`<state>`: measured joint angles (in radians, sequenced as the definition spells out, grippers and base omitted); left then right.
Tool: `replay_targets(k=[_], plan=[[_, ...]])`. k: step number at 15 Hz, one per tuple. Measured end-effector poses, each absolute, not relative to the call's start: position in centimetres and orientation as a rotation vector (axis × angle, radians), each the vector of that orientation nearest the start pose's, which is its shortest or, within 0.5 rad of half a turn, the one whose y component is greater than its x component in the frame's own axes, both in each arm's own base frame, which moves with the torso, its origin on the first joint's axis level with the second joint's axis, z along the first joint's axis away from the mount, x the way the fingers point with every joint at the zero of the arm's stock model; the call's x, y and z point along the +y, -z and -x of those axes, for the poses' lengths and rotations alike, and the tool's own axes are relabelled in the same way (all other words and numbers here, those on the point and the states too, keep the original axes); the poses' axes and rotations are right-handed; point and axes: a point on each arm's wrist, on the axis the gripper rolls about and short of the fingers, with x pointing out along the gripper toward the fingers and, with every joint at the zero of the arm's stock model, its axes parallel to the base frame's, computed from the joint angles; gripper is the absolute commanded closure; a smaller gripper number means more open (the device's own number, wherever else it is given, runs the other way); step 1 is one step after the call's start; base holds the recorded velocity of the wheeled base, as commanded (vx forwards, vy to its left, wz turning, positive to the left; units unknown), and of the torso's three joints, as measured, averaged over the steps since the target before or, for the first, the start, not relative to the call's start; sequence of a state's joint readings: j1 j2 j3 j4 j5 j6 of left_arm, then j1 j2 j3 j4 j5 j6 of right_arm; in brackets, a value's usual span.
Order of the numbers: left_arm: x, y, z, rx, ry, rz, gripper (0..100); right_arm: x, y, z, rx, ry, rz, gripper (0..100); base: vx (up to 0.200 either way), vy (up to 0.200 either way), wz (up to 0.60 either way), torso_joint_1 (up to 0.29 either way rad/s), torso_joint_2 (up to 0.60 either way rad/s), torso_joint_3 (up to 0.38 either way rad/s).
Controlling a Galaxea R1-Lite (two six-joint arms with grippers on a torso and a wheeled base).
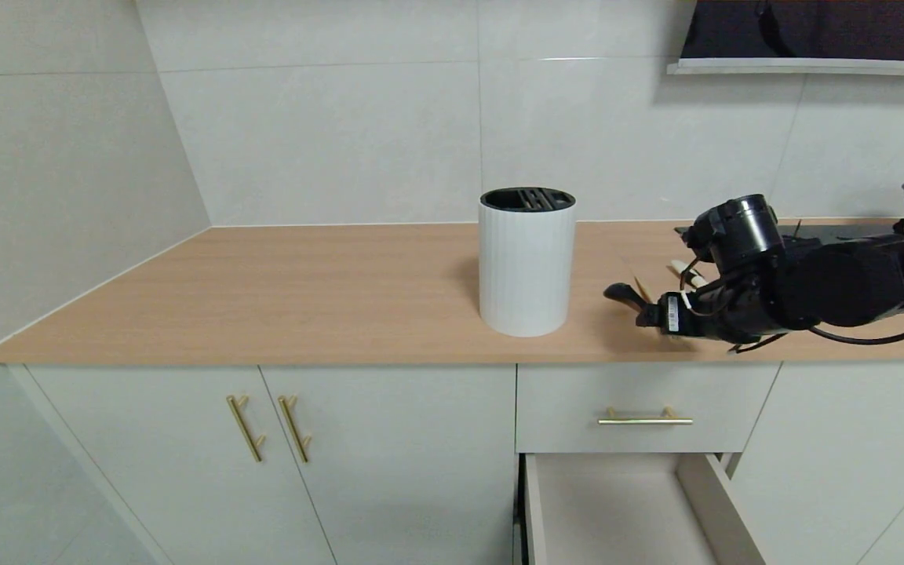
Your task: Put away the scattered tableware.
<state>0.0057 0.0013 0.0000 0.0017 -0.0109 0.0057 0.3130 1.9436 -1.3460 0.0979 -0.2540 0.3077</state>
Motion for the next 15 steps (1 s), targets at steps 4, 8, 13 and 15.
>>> replay_targets(k=[4,8,13,15], plan=[[0.0,-7.5,2.3,0.003,0.005,-0.006,0,10.4,-16.0,-37.9,0.647,0.075,-0.114,0,0.000,0.000,0.00,0.000,0.00,0.000],[0.0,-7.5,2.3,0.003,0.005,-0.006,0,10.0,-14.9,-38.7,0.665,0.094,-0.114,0,0.000,0.000,0.00,0.000,0.00,0.000],[0.0,-7.5,2.3,0.003,0.005,-0.006,0,9.9,-14.4,-38.9,0.677,0.098,-0.111,100,0.000,0.000,0.00,0.000,0.00,0.000],[0.0,-7.5,2.3,0.003,0.005,-0.006,0,10.0,-14.4,-38.8,0.678,0.098,-0.110,100,0.000,0.000,0.00,0.000,0.00,0.000]])
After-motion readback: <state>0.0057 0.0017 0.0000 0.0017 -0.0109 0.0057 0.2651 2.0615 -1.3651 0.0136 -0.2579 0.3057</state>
